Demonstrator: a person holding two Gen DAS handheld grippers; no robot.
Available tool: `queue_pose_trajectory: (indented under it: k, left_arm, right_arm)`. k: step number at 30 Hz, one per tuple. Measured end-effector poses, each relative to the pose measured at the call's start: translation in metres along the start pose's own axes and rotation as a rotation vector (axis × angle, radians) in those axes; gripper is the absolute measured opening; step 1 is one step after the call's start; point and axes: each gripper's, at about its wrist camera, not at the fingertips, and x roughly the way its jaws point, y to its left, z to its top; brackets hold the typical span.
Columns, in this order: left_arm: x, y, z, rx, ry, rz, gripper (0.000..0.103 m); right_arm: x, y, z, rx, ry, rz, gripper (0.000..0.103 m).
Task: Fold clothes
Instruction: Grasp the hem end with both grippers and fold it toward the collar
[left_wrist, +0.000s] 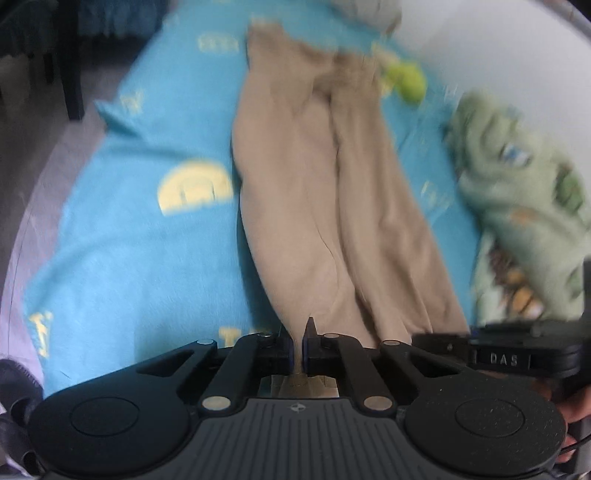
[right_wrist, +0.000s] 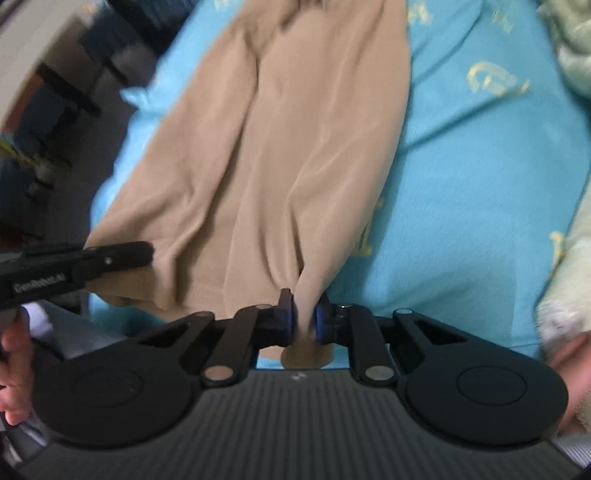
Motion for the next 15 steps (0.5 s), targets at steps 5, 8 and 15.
queue_pose_trajectory:
  k: [5, 8, 15]
  left_arm:
    - [-0.074, -0.017, 0.004, 0.007, -0.183, -0.071, 0.003]
    - [-0.111, -0.038, -0.007, 0.035, -0.245, -0.094, 0.003]
    - [-0.169, -0.099, -0.048, 0.117, -0.31, -0.126, 0.003]
  right_arm:
    - [-0.069, 0.0, -0.003, 0.041, -0.185, 0.073, 0.014]
    - [-0.105, 0.004, -0.006, 0.04, -0.261, 0.099, 0.014]
    - [-0.171, 0.007, -0.045, 0.005, -0.358, 0.155, 0.014]
